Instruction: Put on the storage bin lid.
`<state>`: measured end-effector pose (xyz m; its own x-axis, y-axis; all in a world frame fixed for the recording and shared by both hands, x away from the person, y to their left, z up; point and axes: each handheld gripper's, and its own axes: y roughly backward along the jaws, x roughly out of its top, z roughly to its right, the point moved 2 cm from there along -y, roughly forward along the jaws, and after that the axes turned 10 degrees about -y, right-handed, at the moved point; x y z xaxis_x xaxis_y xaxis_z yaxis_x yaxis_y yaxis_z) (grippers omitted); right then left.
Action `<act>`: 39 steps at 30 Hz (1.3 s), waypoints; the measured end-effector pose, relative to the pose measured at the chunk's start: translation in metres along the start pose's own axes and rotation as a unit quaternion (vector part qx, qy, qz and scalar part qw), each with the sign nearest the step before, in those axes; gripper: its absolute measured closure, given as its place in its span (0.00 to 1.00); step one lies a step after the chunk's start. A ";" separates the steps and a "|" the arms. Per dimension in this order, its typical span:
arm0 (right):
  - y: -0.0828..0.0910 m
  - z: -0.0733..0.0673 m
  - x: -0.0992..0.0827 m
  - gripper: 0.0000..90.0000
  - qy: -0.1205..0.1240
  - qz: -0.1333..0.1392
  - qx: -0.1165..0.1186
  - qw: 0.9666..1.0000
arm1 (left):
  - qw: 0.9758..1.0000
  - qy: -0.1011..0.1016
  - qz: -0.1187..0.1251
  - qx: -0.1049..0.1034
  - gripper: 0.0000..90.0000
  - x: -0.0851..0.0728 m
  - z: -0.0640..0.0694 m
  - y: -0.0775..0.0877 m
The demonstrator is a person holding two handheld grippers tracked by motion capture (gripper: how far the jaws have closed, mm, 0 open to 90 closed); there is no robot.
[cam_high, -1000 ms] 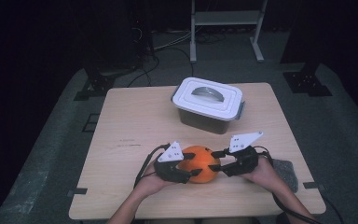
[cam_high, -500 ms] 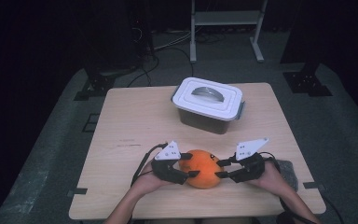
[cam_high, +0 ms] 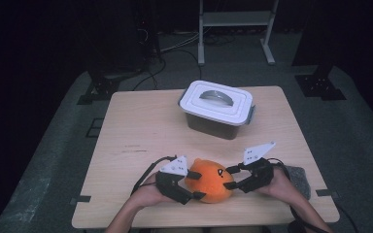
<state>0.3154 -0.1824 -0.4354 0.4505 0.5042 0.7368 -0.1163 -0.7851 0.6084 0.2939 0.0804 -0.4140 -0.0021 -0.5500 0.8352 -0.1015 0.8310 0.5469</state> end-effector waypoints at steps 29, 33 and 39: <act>-0.031 -0.004 0.027 0.64 0.075 0.040 0.008 0.996 | 0.997 0.074 -0.009 0.029 0.43 -0.034 -0.020 0.020; -0.033 -0.006 0.026 0.57 0.073 0.037 0.015 0.997 | 0.997 0.069 -0.014 0.035 0.40 -0.036 -0.017 0.021; -0.011 -0.005 0.021 0.47 0.051 0.040 0.017 0.998 | 0.997 0.059 -0.011 0.043 0.35 -0.035 -0.017 0.022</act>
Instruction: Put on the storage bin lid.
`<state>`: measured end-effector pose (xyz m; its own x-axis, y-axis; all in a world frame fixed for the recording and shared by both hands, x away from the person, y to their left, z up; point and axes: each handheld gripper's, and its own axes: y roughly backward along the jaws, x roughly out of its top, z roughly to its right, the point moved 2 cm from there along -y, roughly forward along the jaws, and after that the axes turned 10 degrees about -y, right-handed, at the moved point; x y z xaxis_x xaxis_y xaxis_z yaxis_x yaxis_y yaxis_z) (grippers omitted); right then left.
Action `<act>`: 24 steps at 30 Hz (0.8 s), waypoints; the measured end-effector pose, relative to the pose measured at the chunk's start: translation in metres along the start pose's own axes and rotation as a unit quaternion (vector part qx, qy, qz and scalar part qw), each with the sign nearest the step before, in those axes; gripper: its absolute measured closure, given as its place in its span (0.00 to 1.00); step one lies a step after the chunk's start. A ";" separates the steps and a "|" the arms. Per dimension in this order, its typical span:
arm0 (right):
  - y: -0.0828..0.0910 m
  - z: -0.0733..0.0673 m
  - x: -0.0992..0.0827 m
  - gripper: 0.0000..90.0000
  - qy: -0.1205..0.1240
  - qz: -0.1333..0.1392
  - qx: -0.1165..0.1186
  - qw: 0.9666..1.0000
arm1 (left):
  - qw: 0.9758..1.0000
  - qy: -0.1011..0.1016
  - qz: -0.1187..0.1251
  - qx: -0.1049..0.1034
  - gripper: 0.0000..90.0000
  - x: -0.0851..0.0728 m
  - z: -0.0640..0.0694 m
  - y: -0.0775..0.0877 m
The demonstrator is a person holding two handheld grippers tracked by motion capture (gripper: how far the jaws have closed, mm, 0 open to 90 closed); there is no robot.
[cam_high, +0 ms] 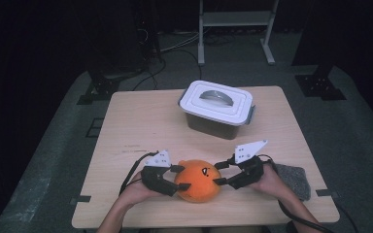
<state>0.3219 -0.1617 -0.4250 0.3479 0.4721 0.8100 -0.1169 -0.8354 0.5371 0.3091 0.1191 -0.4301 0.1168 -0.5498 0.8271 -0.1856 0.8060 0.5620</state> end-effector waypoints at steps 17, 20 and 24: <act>0.056 0.022 -0.015 0.51 -0.030 -0.002 -0.071 0.997 | 1.000 -0.010 0.016 0.022 0.27 0.002 -0.003 0.009; 0.065 0.027 -0.019 0.52 -0.036 -0.005 -0.083 0.996 | 0.999 -0.010 0.021 0.027 0.25 0.002 -0.004 0.011; 0.075 0.033 -0.025 0.53 -0.044 -0.012 -0.098 0.994 | 0.999 -0.012 0.022 0.029 0.24 0.002 -0.005 0.012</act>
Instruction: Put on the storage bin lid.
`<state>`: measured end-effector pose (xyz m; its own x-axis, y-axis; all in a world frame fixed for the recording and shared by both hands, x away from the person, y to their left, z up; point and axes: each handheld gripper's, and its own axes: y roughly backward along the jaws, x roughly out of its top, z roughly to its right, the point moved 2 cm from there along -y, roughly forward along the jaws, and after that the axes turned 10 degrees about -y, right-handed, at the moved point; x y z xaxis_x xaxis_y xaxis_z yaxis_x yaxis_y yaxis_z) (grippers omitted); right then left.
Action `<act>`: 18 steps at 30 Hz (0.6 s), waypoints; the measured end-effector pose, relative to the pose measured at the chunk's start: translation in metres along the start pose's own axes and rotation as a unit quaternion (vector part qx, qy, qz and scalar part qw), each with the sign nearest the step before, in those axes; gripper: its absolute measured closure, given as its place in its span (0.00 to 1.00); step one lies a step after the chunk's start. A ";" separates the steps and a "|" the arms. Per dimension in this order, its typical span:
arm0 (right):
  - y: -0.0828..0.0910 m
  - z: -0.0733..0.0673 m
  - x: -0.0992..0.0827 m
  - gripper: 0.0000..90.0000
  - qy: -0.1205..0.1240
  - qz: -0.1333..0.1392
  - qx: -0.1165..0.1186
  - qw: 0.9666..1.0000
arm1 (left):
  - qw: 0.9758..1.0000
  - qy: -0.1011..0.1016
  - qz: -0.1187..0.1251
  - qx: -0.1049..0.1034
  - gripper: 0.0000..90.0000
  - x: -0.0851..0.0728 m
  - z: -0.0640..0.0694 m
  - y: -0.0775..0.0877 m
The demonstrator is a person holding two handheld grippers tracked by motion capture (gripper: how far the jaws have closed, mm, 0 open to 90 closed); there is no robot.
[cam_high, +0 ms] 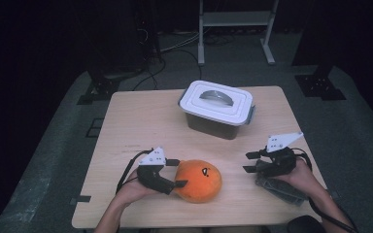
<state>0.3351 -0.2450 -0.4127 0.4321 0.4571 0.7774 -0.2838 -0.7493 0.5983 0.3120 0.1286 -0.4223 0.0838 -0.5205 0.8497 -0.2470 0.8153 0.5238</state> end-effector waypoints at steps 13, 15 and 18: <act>0.008 0.019 0.011 0.54 -0.013 0.012 -0.014 1.000 | 1.000 -0.013 0.006 0.013 0.21 -0.002 -0.002 0.001; 0.007 0.020 0.016 0.54 -0.012 0.014 -0.015 1.000 | 1.000 -0.015 0.005 0.015 0.20 -0.003 -0.003 0.001; 0.002 0.020 0.027 0.54 -0.003 0.018 -0.012 1.000 | 1.000 -0.016 0.005 0.016 0.20 -0.003 -0.004 0.002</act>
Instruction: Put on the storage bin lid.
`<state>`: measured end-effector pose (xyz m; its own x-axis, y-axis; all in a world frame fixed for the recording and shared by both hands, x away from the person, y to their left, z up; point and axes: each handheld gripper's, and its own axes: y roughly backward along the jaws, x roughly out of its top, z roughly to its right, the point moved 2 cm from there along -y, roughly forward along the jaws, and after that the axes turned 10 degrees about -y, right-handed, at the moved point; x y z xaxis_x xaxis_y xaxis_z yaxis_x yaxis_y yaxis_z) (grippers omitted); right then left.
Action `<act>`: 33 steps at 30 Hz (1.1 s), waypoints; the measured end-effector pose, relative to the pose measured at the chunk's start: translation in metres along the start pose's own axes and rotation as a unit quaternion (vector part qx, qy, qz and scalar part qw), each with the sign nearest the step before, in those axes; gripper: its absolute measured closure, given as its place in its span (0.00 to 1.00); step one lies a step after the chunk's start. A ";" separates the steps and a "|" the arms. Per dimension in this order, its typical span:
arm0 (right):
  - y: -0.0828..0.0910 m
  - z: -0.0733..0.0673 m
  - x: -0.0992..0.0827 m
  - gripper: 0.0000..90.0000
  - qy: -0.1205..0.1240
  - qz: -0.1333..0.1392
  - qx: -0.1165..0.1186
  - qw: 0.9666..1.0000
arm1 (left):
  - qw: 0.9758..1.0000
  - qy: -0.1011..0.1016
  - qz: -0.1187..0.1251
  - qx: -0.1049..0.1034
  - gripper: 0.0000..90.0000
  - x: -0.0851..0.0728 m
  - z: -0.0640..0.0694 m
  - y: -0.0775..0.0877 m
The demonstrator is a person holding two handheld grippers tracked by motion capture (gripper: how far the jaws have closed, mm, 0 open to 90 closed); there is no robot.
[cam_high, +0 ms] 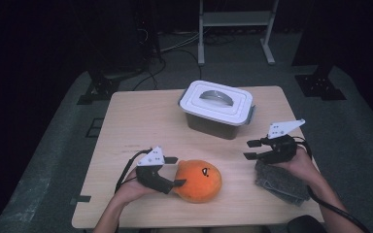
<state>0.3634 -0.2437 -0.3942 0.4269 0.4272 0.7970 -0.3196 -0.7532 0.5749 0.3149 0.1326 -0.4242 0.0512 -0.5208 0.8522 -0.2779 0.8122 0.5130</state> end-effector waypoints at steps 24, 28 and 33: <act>-0.032 0.030 0.114 0.50 0.040 0.011 0.001 0.999 | 1.000 -0.003 0.021 0.005 0.16 -0.003 -0.004 0.008; -0.035 0.039 0.127 0.48 0.043 0.008 -0.007 0.999 | 1.000 0.000 0.024 0.009 0.16 -0.003 -0.005 0.009; -0.038 0.048 0.139 0.47 0.040 0.012 -0.011 0.999 | 1.000 0.001 0.029 0.010 0.14 -0.003 -0.006 0.011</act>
<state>0.4754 -0.1796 -0.3146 0.3499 0.4481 0.8226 -0.3487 -0.7527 0.5584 0.3172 0.1443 -0.4203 0.0354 -0.4718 0.8810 -0.2997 0.8360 0.4597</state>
